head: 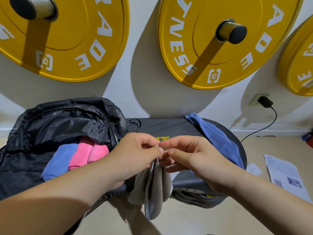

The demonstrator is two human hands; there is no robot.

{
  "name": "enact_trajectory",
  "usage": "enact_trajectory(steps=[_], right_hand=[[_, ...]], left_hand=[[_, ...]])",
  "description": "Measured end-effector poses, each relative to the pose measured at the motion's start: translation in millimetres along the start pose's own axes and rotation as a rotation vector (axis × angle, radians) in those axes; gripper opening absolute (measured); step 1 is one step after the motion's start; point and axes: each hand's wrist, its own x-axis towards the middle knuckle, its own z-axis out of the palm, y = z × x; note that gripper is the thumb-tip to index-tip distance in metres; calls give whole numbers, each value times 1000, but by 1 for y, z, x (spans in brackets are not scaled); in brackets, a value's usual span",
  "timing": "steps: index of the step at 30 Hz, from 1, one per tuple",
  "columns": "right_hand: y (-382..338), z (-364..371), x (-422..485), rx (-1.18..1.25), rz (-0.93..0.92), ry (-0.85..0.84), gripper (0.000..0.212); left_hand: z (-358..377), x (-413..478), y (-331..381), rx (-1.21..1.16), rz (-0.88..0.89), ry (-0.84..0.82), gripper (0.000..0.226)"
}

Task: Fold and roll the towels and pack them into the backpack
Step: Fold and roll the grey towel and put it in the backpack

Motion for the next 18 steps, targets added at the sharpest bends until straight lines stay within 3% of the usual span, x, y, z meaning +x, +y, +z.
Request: enact_trajectory(steps=[4,10,18], right_hand=[[4,-5,5,-53,-22,100,16],[0,-3,1,-54,-140,-17,19],[-9,-2,-3,59,-157,-45,21]], left_hand=[[-11,1,5,109,68,-74,3],[-28,-9,28,180,283,-154,5],[-25,-11,24,30,226,-203,10]])
